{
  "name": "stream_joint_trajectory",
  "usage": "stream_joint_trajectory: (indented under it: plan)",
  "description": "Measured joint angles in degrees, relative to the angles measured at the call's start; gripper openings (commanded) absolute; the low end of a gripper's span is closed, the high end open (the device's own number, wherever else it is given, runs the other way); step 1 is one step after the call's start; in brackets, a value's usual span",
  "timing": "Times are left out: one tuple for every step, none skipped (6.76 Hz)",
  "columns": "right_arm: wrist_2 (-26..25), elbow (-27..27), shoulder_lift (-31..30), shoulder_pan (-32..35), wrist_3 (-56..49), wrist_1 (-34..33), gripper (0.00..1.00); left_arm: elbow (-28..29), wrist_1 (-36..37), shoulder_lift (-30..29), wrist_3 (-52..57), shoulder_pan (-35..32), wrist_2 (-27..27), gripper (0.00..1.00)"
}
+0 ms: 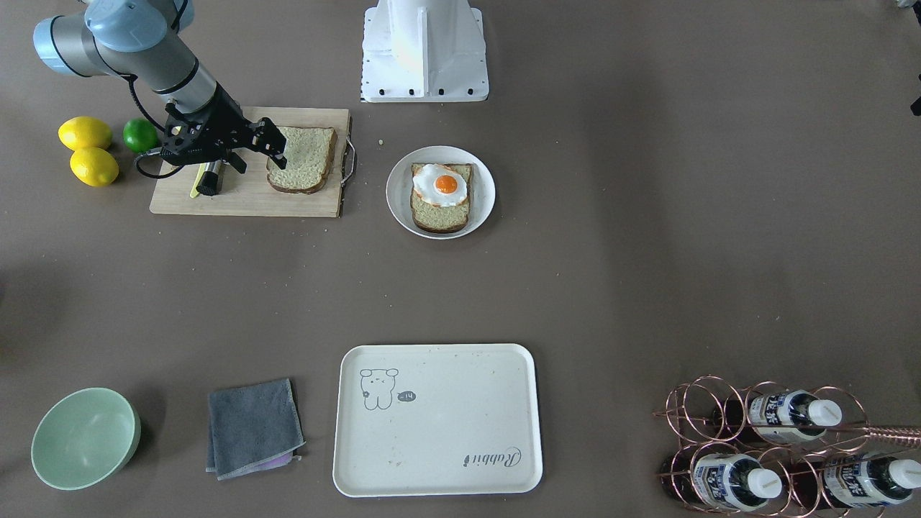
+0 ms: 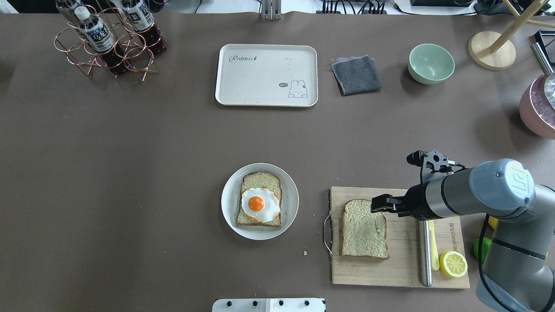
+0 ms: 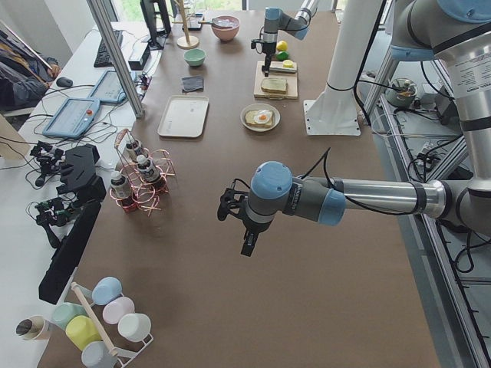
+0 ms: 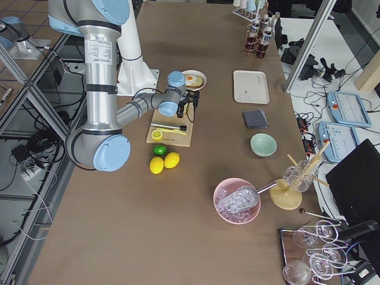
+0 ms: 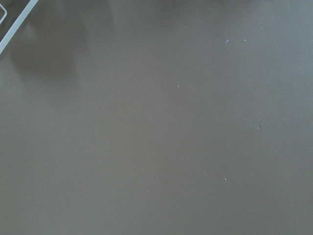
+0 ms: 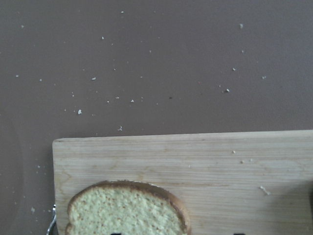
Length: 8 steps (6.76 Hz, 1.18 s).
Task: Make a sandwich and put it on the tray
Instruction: 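Move the right gripper over the bread slice on the cutting board and lower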
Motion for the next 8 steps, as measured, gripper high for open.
stream_joint_trajectory:
  plan:
    - [-0.08, -0.24, 0.16, -0.44, 0.03, 0.0, 0.75, 0.01, 0.0, 0.01, 0.0, 0.0, 0.0, 0.98]
    - [-0.1, -0.51, 0.28, -0.8, 0.05, 0.0, 0.73, 0.05, 0.0, 0.01, -0.03, 0.0, 0.0, 0.98]
    - [-0.11, -0.67, 0.25, -1.02, 0.03, 0.0, 0.65, 0.16, 0.0, -0.01, -0.06, 0.0, 0.0, 0.98]
    - [-0.13, -0.85, 0.23, -1.19, -0.01, 0.02, 0.42, 0.28, 0.0, -0.05, -0.08, 0.0, 0.0, 0.98]
    - [-0.17, -1.07, 0.3, -1.36, -0.03, 0.06, 0.37, 0.37, 0.0, -0.05, -0.08, 0.0, 0.0, 0.98]
    - [-0.17, -1.27, 0.38, -1.5, -0.04, 0.08, 0.37, 0.4, 0.0, 0.01, -0.09, -0.02, -0.03, 0.98]
    - [-0.16, -1.34, 0.41, -1.65, -0.02, 0.09, 0.36, 0.43, 0.0, 0.09, -0.08, -0.11, -0.04, 0.98]
    - [-0.16, -1.36, 0.42, -1.8, 0.02, 0.09, 0.35, 0.46, 0.0, 0.14, -0.11, -0.2, -0.04, 0.98]
